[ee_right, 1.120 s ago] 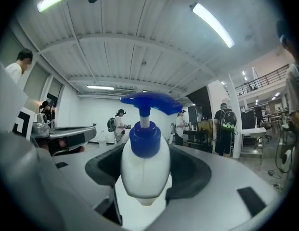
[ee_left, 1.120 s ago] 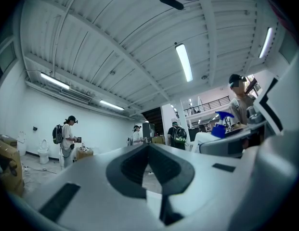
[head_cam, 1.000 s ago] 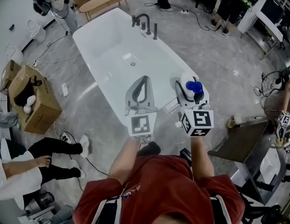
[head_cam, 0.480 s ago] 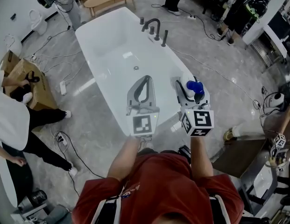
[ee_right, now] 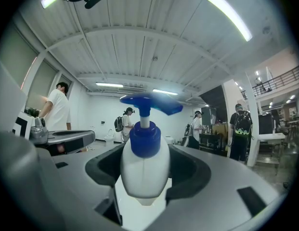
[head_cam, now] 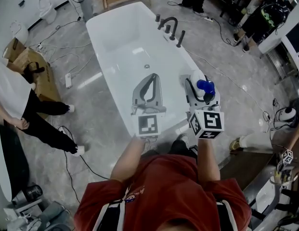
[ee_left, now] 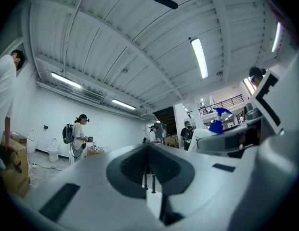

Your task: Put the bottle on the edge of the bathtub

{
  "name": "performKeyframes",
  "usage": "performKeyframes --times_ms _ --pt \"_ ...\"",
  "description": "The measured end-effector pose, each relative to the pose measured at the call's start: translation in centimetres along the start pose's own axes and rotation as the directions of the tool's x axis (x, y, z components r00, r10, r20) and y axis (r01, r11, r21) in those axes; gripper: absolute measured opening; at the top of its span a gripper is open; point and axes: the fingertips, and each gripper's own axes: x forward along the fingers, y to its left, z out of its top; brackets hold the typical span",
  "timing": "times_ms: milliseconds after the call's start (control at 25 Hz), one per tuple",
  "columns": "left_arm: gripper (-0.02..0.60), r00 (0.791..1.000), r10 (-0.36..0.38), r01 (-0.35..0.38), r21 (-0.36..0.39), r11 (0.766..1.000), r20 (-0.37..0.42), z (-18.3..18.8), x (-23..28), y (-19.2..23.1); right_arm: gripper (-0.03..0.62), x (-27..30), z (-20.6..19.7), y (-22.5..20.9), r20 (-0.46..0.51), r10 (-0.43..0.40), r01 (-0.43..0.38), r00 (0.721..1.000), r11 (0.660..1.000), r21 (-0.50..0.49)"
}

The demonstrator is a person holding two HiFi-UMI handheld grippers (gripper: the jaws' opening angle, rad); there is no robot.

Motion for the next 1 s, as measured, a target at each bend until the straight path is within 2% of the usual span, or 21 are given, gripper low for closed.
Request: performKeyframes --times_ms 80,200,320,480,720,1000 --pt "0.017 1.0 0.004 -0.004 0.034 0.999 -0.004 -0.4 0.0 0.1 0.273 0.4 -0.2 0.0 0.005 0.016 -0.016 1.0 1.0 0.002" --pt "0.017 0.999 0.049 -0.049 -0.005 0.999 -0.007 -0.5 0.0 0.4 0.273 1.2 -0.4 0.0 0.009 0.046 -0.046 0.999 0.999 0.004" --pt "0.017 0.997 0.072 -0.072 0.042 0.997 -0.011 -0.7 0.6 0.8 0.273 2.5 -0.5 -0.1 0.012 0.089 -0.089 0.996 0.996 0.007" --pt "0.016 0.991 0.136 -0.136 0.033 0.99 -0.006 -1.1 2.3 0.7 0.273 4.5 -0.1 -1.0 0.025 0.157 -0.157 0.987 0.988 -0.003" --pt "0.016 0.973 0.23 -0.229 0.018 0.973 -0.024 -1.1 5.5 -0.3 0.273 7.9 -0.6 -4.5 0.026 0.21 -0.211 0.977 0.977 0.026" --pt "0.017 0.959 0.28 -0.278 0.047 0.959 -0.036 -1.7 10.9 -2.4 0.273 11.8 -1.1 -10.0 0.026 0.251 -0.252 0.968 0.967 0.047"
